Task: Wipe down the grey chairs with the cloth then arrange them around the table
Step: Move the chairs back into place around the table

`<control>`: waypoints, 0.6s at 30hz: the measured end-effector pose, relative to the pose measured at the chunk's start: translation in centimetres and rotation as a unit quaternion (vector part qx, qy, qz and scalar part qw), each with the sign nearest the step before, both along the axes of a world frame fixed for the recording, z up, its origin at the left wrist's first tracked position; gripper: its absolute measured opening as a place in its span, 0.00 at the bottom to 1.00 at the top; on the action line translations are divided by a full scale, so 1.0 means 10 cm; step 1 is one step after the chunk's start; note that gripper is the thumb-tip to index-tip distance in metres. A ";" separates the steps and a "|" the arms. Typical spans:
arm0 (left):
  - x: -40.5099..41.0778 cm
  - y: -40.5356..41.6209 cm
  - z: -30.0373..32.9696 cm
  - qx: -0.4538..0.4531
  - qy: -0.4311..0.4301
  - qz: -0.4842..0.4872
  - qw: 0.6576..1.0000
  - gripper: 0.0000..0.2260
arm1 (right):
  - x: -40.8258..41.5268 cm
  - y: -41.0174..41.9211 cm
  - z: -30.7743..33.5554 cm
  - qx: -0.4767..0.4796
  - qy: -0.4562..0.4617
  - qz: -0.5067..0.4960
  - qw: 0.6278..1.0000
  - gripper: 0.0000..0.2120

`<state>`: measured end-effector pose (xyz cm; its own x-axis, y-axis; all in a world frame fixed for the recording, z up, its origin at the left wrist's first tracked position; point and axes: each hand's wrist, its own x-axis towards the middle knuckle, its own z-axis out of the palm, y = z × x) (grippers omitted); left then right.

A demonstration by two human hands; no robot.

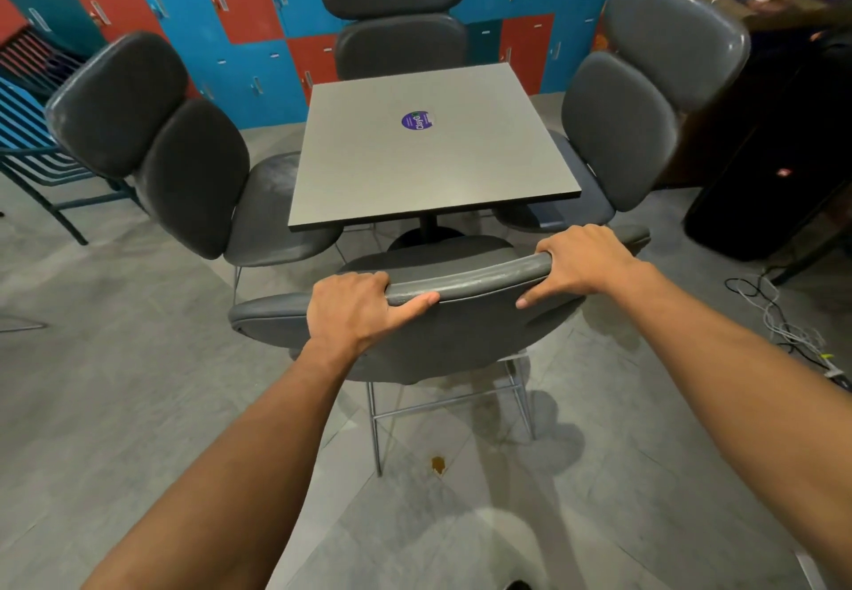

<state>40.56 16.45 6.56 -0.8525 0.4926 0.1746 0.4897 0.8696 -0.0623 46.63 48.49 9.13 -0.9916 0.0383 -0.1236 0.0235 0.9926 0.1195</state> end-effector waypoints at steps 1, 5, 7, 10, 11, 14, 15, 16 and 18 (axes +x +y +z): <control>0.01 -0.01 0.00 0.000 -0.001 -0.001 1.000 0.43 | 0.02 -0.02 0.01 -0.001 -0.005 -0.002 1.000 0.38; 0.04 -0.12 -0.01 -0.007 -0.004 0.002 1.000 0.43 | 0.11 -0.16 0.03 -0.001 -0.013 -0.005 1.000 0.37; 0.03 -0.20 -0.01 -0.013 0.001 -0.001 1.000 0.42 | 0.16 -0.24 0.03 -0.006 -0.012 -0.006 1.000 0.37; 0.03 -0.36 -0.02 -0.016 0.007 -0.010 1.000 0.42 | 0.22 -0.40 0.00 -0.004 -0.008 -0.005 1.000 0.38; 0.02 -0.42 -0.03 -0.016 0.006 -0.014 1.000 0.43 | 0.24 -0.45 -0.02 -0.001 -0.003 -0.005 1.000 0.39; -0.02 -0.63 -0.04 -0.019 0.007 -0.036 0.999 0.43 | 0.32 -0.63 -0.05 0.001 0.005 -0.004 1.000 0.40; -0.03 -0.70 -0.04 -0.024 0.010 -0.049 0.998 0.43 | 0.34 -0.68 -0.06 0.003 0.006 -0.002 1.000 0.40; -0.03 -0.76 -0.05 -0.030 0.012 -0.061 0.998 0.42 | 0.38 -0.73 -0.07 0.007 0.010 -0.002 1.000 0.40; -0.05 -0.83 -0.07 -0.039 0.030 -0.074 0.996 0.41 | 0.41 -0.78 -0.13 0.018 0.033 -0.007 0.999 0.41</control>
